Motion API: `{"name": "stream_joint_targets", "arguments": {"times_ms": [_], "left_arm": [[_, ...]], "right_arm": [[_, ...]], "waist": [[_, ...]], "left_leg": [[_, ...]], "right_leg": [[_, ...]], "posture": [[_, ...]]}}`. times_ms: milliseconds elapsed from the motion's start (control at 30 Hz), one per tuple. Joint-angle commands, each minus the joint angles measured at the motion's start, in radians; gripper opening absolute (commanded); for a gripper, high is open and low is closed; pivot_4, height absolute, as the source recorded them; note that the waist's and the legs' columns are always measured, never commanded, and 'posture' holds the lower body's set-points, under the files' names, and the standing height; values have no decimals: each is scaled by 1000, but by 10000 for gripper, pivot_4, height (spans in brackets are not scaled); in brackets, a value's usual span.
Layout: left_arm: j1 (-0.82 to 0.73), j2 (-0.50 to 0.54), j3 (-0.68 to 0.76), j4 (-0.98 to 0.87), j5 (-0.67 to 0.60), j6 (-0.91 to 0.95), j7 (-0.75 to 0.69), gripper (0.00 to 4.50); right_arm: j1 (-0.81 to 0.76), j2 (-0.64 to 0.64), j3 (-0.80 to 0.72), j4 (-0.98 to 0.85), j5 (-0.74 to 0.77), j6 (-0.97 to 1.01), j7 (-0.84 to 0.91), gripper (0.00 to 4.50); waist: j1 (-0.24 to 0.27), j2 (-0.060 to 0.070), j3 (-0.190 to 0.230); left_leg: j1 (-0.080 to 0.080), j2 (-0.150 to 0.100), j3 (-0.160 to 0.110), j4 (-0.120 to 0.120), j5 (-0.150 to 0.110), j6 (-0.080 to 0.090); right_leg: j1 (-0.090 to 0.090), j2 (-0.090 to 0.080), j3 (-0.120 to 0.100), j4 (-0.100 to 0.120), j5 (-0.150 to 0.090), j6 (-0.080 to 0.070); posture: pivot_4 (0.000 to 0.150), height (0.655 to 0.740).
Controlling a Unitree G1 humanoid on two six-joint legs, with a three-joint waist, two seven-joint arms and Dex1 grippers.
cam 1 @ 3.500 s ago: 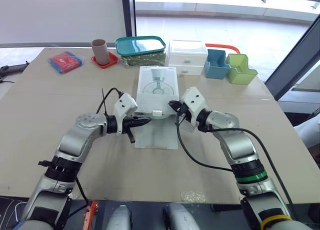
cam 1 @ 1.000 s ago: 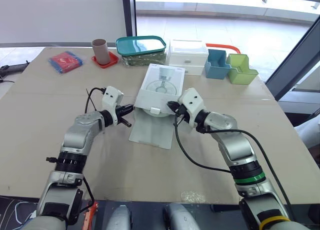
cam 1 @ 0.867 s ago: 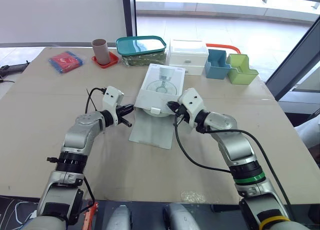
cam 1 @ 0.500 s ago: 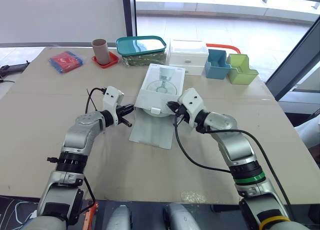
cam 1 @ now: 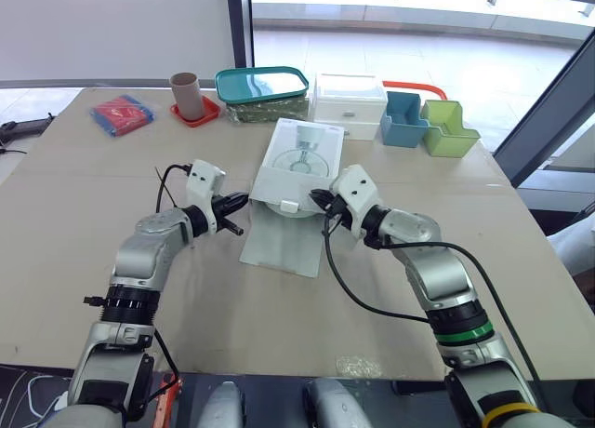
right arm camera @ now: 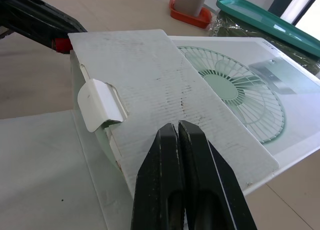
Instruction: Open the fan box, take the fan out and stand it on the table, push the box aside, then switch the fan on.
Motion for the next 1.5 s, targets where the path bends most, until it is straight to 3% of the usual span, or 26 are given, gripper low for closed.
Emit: {"name": "stream_joint_targets", "arguments": {"times_ms": [33, 400, 567, 833, 1067, 1267, 1300, 1400, 1433, 1500], "left_arm": [[23, 21, 61, -101, -99, 48, -51, 0], [125, 35, 56, -223, -167, 124, -67, 0], [229, 2, 73, -361, -271, 214, -28, 0], [301, -131, 169, -449, -486, 395, 173, 0], [309, -277, 270, -413, -690, 515, 429, 0], [287, -290, 255, -380, -741, 551, 509, 0], [282, -311, 260, -366, -762, 549, 528, 5377], [259, -357, 276, -321, -788, 528, 573, 7777], [249, -366, 279, -304, -784, 517, 586, 13892], [236, -379, 285, -276, -778, 497, 602, 17862]], "right_arm": [[11, -5, 7, -7, -3, 10, 10, 909], [6, -7, 10, -2, 0, 10, 17, 909], [10, -9, 11, -7, -1, 16, 19, 909], [9, -11, 11, -7, -1, 18, 21, 909], [2, -14, 11, 0, -3, 15, 25, 909], [-6, -10, 11, 10, -5, 12, 27, 909], [-5, -10, 12, 8, -5, 13, 26, 478], [-5, -8, 12, 9, -5, 15, 24, 478], [-6, -8, 12, 9, -5, 15, 24, 478], [-3, -9, 13, 4, -5, 18, 23, 478]], "waist": [[0, 0, 0], [-1, 0, 0], [0, 0, 0], [0, 0, 0], [0, 0, 0], [0, 0, 0], [0, 0, 0], [1, 0, 0], [1, -1, 0], [1, -1, 0]], "left_leg": [[0, 0, 0, 0, 0, 0], [0, 0, 0, 0, 0, 0], [0, 0, 0, 0, 0, 0], [1, 0, 0, 0, 0, 0], [1, 0, 0, 0, 0, 0], [1, 0, 0, 0, 0, 0], [1, 0, 0, 0, 0, 0], [1, 0, 0, 0, 0, 0], [1, -1, 0, 0, 0, -1], [1, -1, 0, 0, 0, -1]], "right_leg": [[0, 0, 0, 0, 0, 0], [0, 0, 0, 0, 0, 0], [0, 0, 0, 0, 0, 0], [1, 0, 0, 0, 0, 0], [1, 0, 1, 0, 0, 0], [1, 0, 1, 0, 0, 0], [1, 0, 1, 0, 0, 0], [1, 0, 1, 0, 0, 0], [1, 0, 1, 0, 0, 0], [1, 0, 1, 0, 0, 0]], "posture": [[1500, 7400], [1500, 7400], [1500, 7400], [1500, 7400], [1500, 7400], [1500, 7400], [1500, 7400], [1500, 7400], [1500, 7400], [1500, 7400]]}}
